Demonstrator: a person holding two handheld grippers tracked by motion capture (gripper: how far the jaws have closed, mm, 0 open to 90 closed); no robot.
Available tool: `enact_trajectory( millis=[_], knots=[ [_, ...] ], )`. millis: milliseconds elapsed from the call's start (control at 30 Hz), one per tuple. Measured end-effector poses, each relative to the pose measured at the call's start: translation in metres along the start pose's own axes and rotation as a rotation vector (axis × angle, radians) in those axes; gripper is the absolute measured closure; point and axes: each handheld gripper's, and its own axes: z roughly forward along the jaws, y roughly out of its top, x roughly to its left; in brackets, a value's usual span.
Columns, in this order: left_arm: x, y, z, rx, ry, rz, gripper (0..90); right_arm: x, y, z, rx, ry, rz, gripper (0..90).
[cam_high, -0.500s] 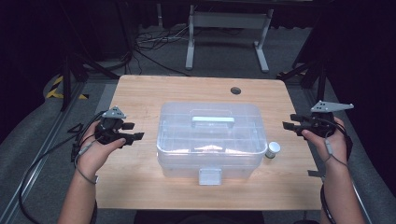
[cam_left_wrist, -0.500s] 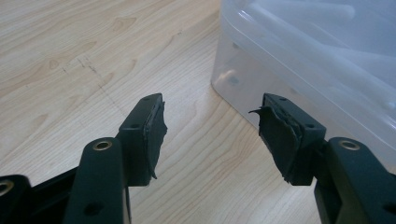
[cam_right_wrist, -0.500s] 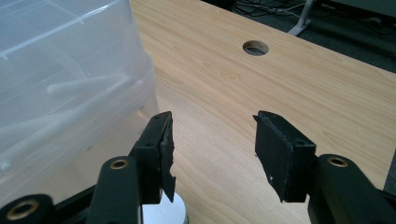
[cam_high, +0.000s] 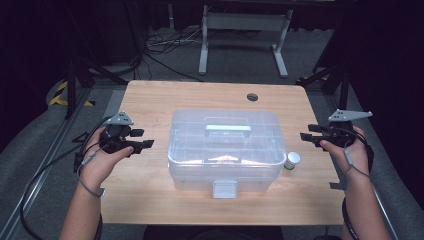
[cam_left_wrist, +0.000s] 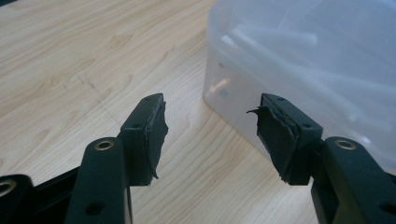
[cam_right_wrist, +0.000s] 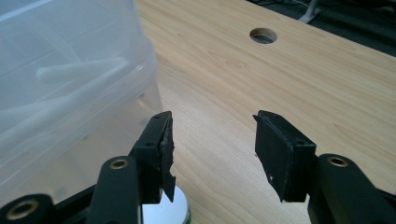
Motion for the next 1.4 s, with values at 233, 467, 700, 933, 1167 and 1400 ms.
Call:
enact_trajectory(
  millis=[233,467,700,933,1167,1400],
  knots=[
    [-0.007,0.012,-0.003,0.014,0.000,0.023,43.2,-0.002,0.004,0.007,0.002,0.014,-0.028,47.1],
    [-0.014,0.029,-0.012,-0.021,-0.056,0.042,43.9,-0.006,-0.002,0.007,-0.008,0.014,-0.006,46.9],
    [-0.031,0.059,-0.019,-0.023,-0.104,0.119,44.2,-0.007,-0.006,0.012,0.014,0.013,0.004,46.9],
    [-0.040,0.077,-0.017,-0.026,-0.144,0.146,45.2,-0.007,-0.007,0.015,0.022,0.011,-0.001,46.1],
    [-0.052,0.088,-0.016,-0.031,-0.154,0.160,44.4,-0.008,-0.009,0.017,0.024,0.014,-0.002,45.5],
    [-0.072,0.101,-0.012,-0.027,-0.187,0.214,43.3,-0.009,-0.010,0.015,0.019,0.012,0.000,44.8]
  ],
)
